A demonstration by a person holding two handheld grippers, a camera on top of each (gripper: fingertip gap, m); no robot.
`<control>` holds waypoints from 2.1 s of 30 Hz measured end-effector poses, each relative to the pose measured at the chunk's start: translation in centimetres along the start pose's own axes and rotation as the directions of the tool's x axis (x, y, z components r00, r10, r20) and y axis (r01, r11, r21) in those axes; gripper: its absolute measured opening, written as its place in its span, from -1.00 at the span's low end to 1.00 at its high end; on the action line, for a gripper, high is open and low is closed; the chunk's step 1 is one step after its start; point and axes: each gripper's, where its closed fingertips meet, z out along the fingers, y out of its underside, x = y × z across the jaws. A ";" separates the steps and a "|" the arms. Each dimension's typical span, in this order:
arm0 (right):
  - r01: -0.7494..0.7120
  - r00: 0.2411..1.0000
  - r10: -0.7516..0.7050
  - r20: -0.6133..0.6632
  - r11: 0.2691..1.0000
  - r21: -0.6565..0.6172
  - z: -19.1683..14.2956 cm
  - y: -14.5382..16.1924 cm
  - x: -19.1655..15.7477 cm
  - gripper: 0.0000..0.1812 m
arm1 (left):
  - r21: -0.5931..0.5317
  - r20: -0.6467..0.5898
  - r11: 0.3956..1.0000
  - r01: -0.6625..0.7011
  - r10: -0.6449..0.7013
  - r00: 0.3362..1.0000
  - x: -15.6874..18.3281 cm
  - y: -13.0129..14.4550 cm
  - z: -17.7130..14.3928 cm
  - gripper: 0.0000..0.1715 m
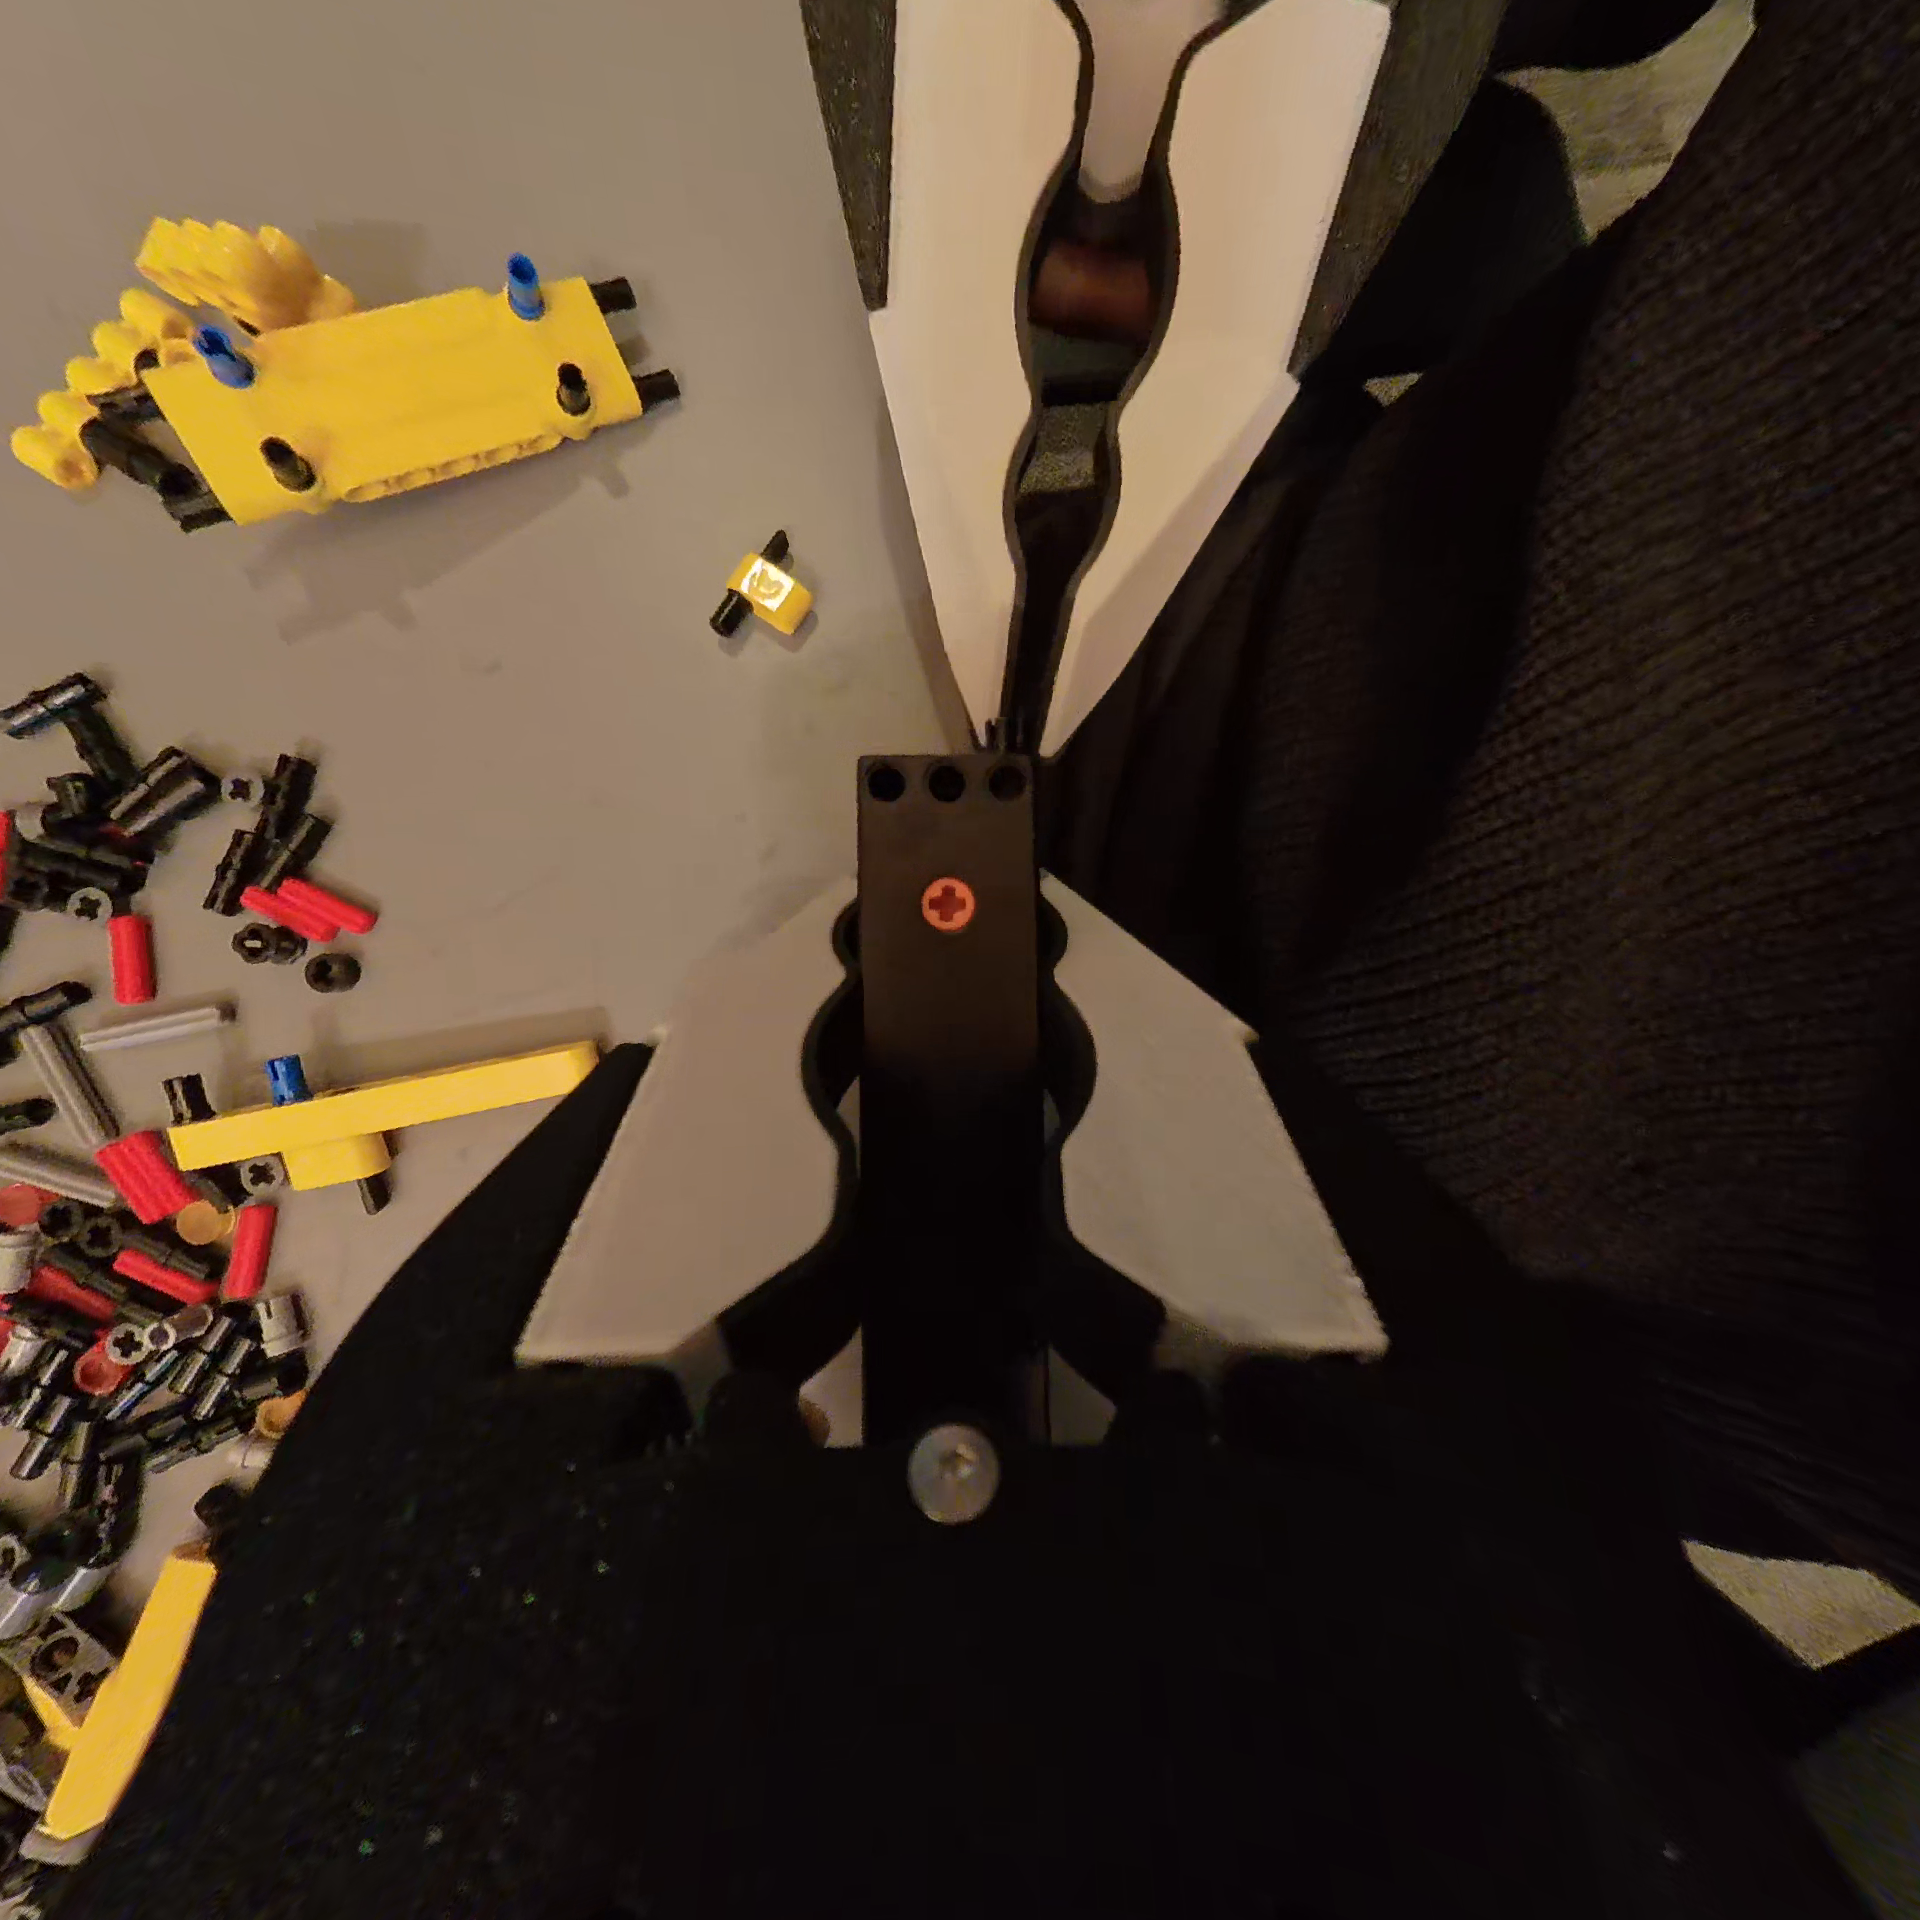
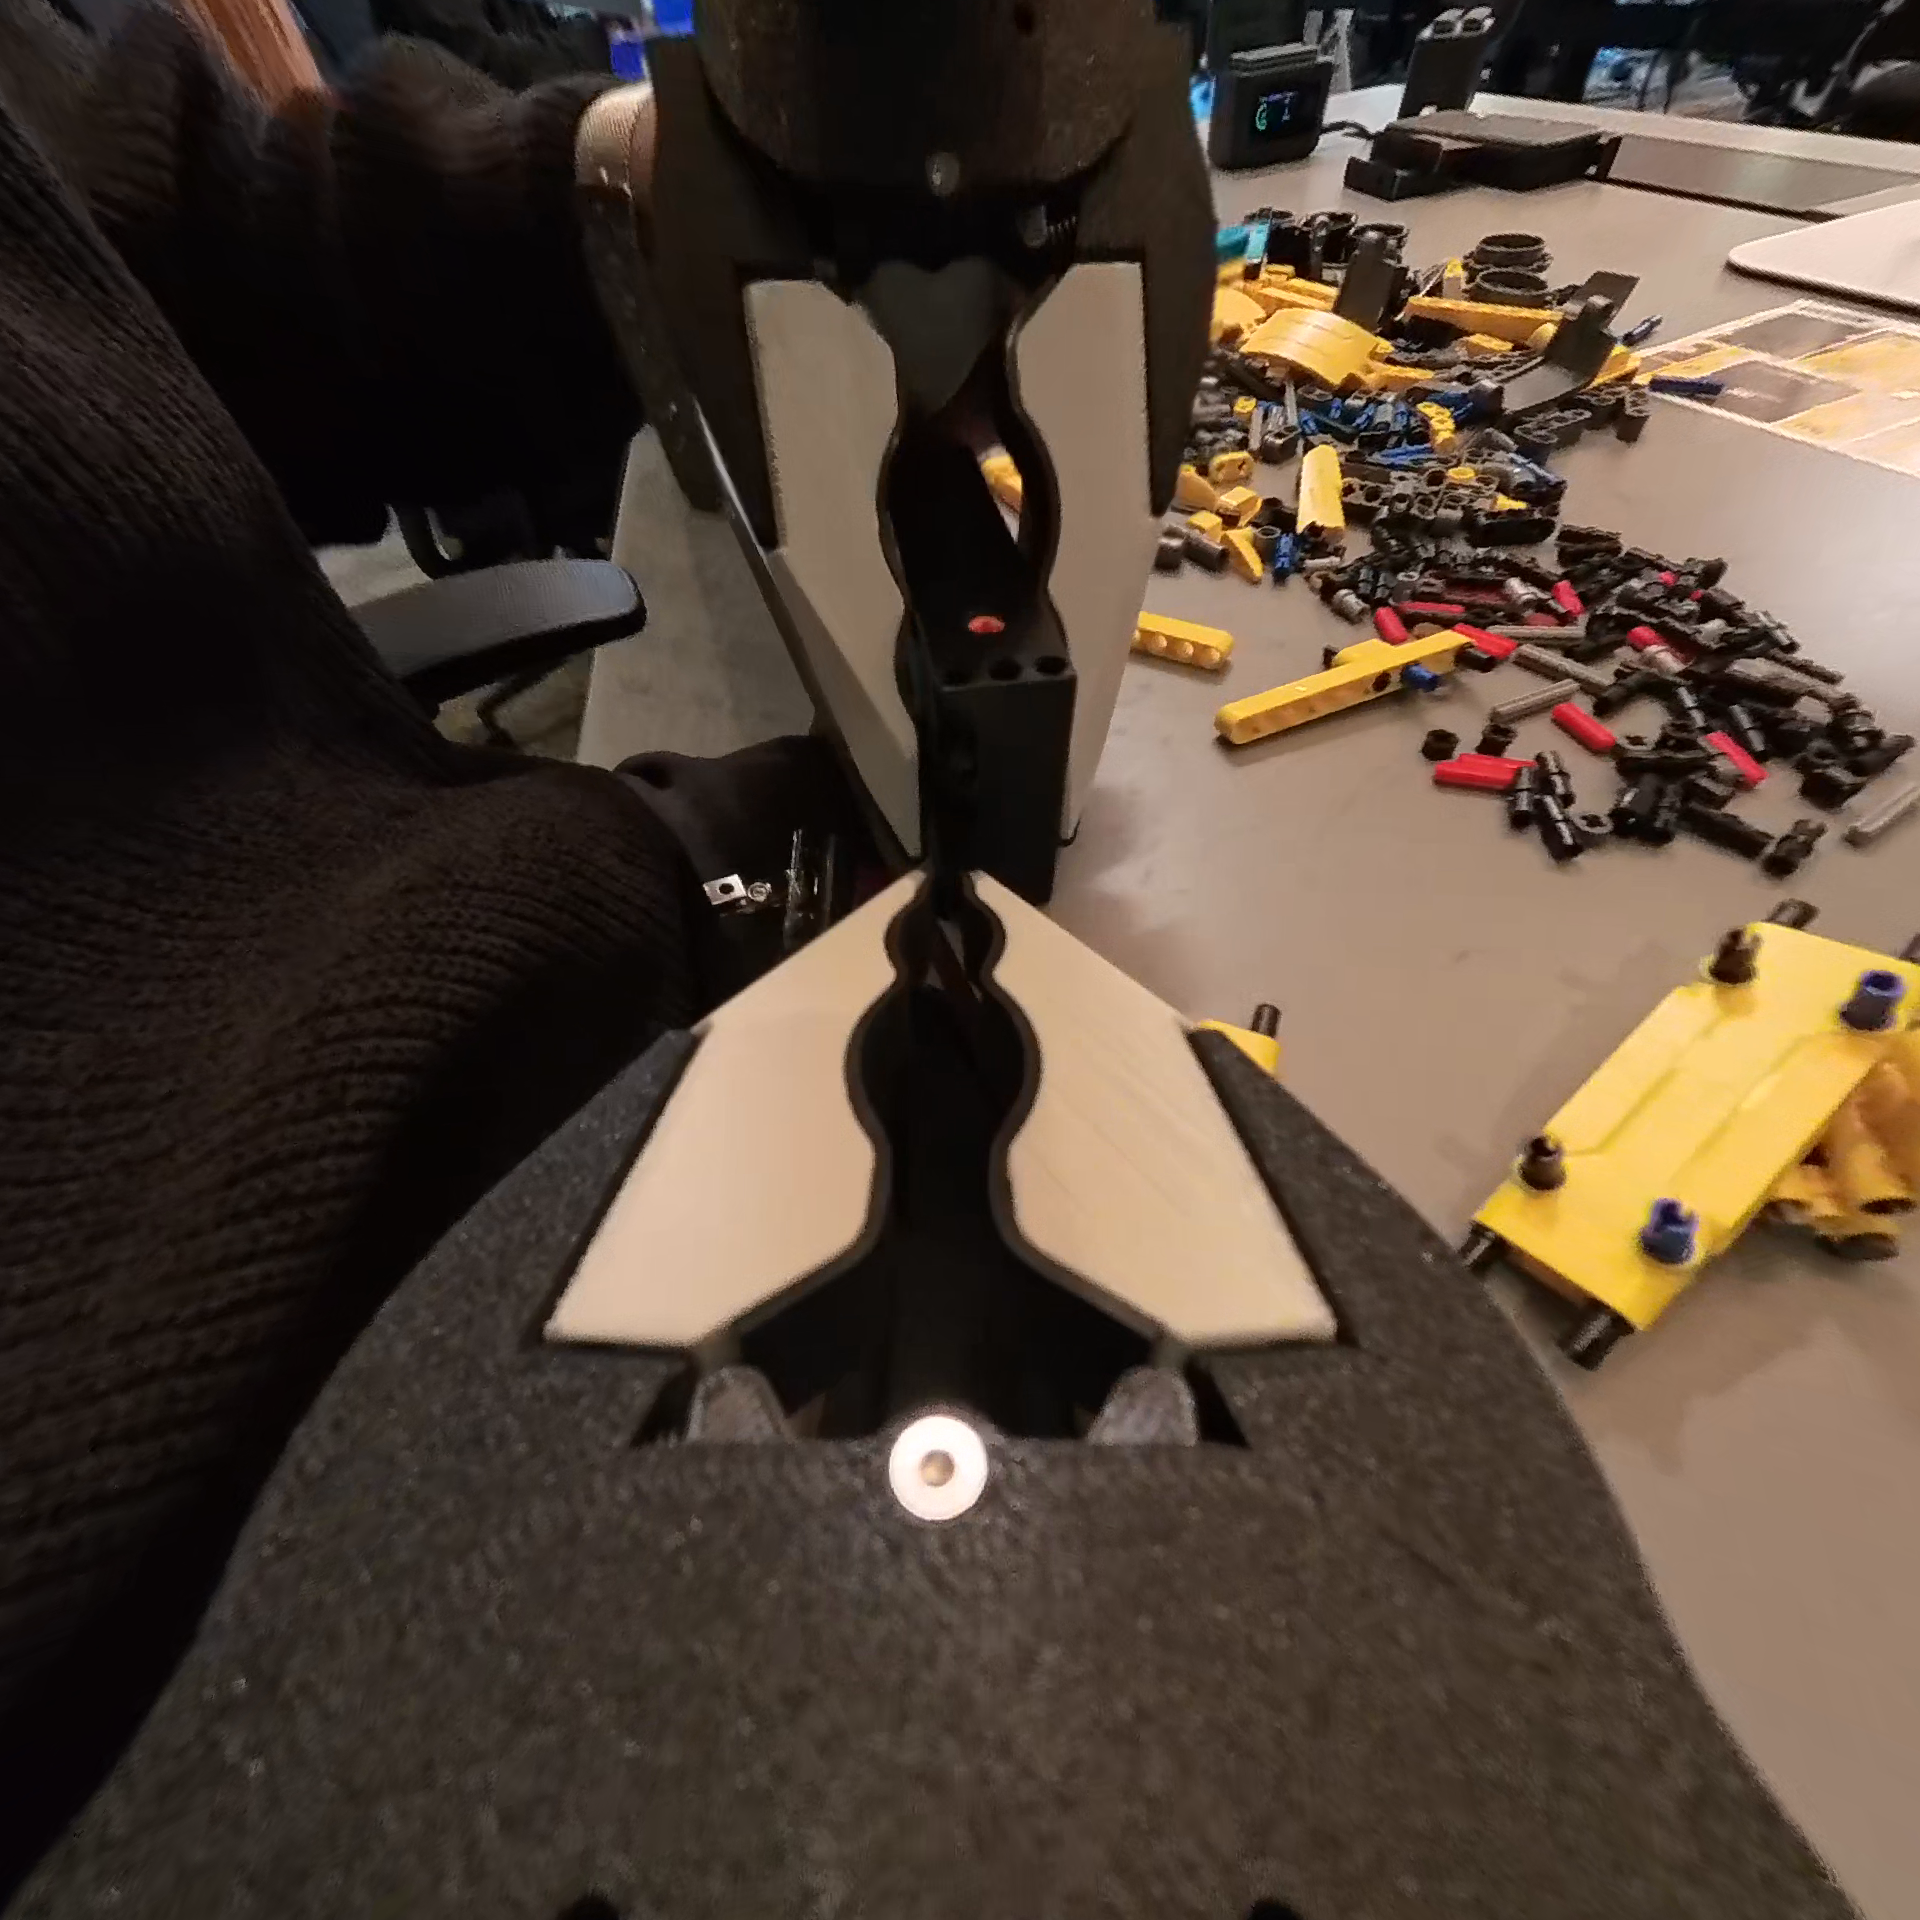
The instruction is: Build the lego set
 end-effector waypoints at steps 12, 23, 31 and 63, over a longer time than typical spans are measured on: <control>-0.069 0.992 0.068 -0.104 0.998 -0.007 0.1 0.4 -0.1 -0.95 | -0.067 0.010 0.997 -0.041 0.042 0.999 0.2 -0.1 -0.4 -0.61; -0.120 0.987 0.129 -0.092 0.988 0.098 0.4 1.2 -1.0 -0.94 | -0.120 0.009 0.976 -0.183 0.185 0.983 1.0 -0.1 -0.6 -0.70; -0.191 0.976 0.208 -0.058 0.957 0.221 0.6 0.9 -1.1 -0.95 | -0.153 -0.025 0.969 -0.195 0.193 0.981 1.1 0.1 -0.5 -0.70; 0.248 0.964 -0.242 -0.115 0.968 0.041 0.8 0.7 -1.0 -0.96 | -0.191 -0.080 0.954 -0.229 0.218 0.973 0.9 0.4 -0.3 -0.71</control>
